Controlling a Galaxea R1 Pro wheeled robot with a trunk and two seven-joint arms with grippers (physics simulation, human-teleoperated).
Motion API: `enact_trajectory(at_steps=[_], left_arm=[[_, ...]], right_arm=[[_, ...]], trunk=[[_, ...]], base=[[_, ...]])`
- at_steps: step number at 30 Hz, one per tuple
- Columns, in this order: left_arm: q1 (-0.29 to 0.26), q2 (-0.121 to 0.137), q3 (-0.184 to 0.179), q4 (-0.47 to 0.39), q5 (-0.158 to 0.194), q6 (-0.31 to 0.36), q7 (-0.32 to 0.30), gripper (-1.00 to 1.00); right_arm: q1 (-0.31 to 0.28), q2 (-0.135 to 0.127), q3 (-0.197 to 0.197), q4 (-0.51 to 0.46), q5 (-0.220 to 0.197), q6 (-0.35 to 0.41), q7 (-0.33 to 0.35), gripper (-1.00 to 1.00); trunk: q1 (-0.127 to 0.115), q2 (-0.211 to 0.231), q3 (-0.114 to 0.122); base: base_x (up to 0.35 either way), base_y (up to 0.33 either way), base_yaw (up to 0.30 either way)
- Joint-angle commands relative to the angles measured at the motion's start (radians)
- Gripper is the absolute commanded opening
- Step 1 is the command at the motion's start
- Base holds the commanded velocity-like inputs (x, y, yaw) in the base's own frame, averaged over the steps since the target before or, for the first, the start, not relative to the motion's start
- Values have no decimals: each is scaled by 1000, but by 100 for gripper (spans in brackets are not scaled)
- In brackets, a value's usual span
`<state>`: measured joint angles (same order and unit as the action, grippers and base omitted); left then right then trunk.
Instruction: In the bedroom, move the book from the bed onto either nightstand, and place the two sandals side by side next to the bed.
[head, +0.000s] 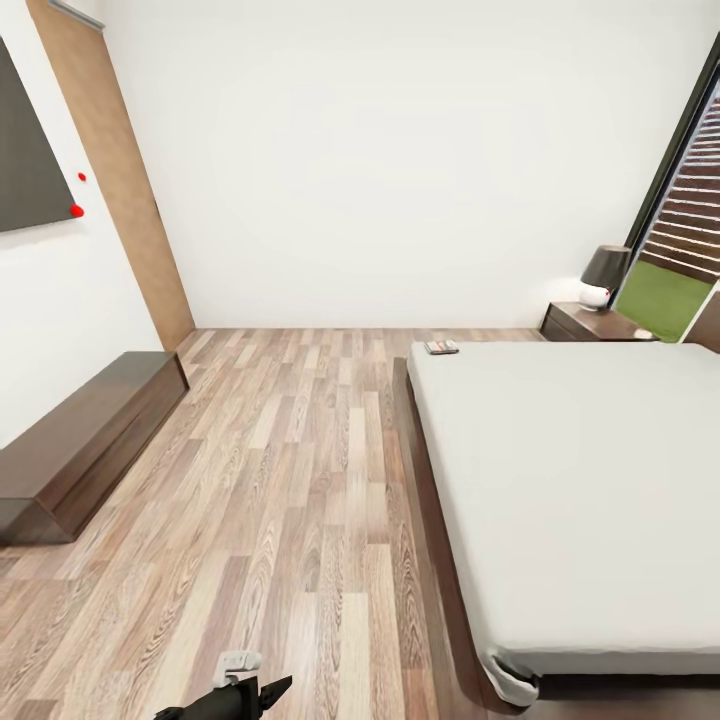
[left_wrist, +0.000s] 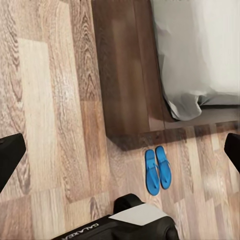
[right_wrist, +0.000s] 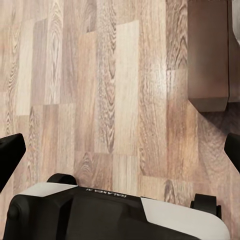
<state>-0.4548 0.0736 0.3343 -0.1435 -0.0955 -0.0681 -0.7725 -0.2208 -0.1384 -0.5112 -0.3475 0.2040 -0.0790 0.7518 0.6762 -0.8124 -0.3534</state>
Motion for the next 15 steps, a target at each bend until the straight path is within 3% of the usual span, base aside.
enact_trajectory(at_steps=[1, 15], left_arm=[[-1, 0, 6, 1, -10, -7, -3, 100], [-1, 0, 6, 1, -10, -7, -2, 100]], right_arm=[[-1, 0, -7, 1, 11, -7, 4, 100], [-1, 0, -7, 1, 11, -7, 4, 100]], trunk=[[-4, 6, 2], [-57, 104, 46]], base=[[0, 0, 0], [0, 0, 0]])
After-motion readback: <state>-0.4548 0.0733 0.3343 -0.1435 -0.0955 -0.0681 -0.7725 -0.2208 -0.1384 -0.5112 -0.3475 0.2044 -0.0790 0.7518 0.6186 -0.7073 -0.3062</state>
